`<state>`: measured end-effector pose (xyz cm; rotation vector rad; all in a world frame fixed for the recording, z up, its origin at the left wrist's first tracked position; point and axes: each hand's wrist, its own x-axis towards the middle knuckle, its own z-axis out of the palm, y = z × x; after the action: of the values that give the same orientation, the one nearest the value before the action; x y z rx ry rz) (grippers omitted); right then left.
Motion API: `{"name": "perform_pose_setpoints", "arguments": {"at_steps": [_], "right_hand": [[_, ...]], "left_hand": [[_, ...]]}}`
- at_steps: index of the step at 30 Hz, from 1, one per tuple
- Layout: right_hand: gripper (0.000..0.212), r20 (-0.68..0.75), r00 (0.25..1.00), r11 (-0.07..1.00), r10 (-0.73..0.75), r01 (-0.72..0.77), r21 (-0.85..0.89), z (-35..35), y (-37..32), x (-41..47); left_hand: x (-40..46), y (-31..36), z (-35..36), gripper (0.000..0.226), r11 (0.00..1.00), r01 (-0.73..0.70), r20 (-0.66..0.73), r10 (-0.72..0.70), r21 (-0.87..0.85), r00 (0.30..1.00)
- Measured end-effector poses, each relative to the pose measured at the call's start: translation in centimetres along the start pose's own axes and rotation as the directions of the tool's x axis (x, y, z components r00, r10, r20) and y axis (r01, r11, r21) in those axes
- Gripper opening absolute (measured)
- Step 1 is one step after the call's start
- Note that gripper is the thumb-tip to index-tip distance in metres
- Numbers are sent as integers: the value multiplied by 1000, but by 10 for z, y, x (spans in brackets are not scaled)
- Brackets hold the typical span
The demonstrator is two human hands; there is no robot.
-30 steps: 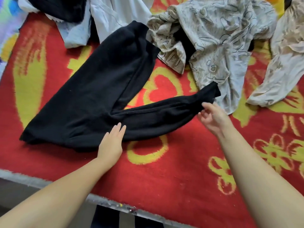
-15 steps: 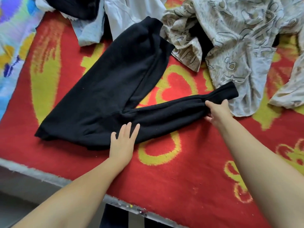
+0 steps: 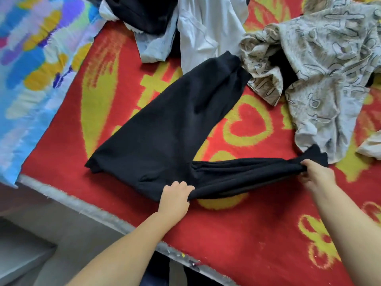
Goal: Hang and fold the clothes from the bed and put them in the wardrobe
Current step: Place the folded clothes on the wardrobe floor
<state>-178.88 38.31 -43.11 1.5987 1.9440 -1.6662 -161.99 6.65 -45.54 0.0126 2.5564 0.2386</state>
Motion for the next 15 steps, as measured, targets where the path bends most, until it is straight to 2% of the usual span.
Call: {"name": "perform_pose_setpoints", "arguments": {"at_steps": [2, 4, 6, 8, 10, 12, 14, 15], "right_hand": [[26, 41, 999, 997, -9, 6, 74, 14, -15, -8], [28, 112, 991, 992, -74, 62, 106, 42, -43, -23], [27, 170, 978, 989, -123, 106, 104, 83, -76, -47], [22, 206, 964, 985, -167, 155, 70, 127, -106, -72], [37, 293, 934, 975, -206, 172, 138, 170, -124, -98], [66, 417, 874, 957, -249, 157, 243, 207, -129, -119], [84, 512, 807, 956, -294, 243, 165, 233, -114, -137], [85, 543, 782, 940, -305, 340, 37, 241, -100, -146]], "left_hand": [[10, -6, -4, 37, 981, 94, 79, -81, -169, 994], [16, -18, -15, 31, 916, 128, 132, -83, -381, 988], [16, -34, -28, 18, 756, 177, 192, -69, -631, 979], [13, -54, -40, 14, 523, 269, 290, -44, -809, 956], [11, -75, -52, 17, 273, 368, 391, 34, -889, 920], [13, -97, -58, 24, 87, 415, 423, 129, -906, 897], [14, -113, -61, 31, -15, 432, 425, 154, -902, 892], [15, -119, -62, 31, -17, 451, 447, 112, -892, 888]]}}
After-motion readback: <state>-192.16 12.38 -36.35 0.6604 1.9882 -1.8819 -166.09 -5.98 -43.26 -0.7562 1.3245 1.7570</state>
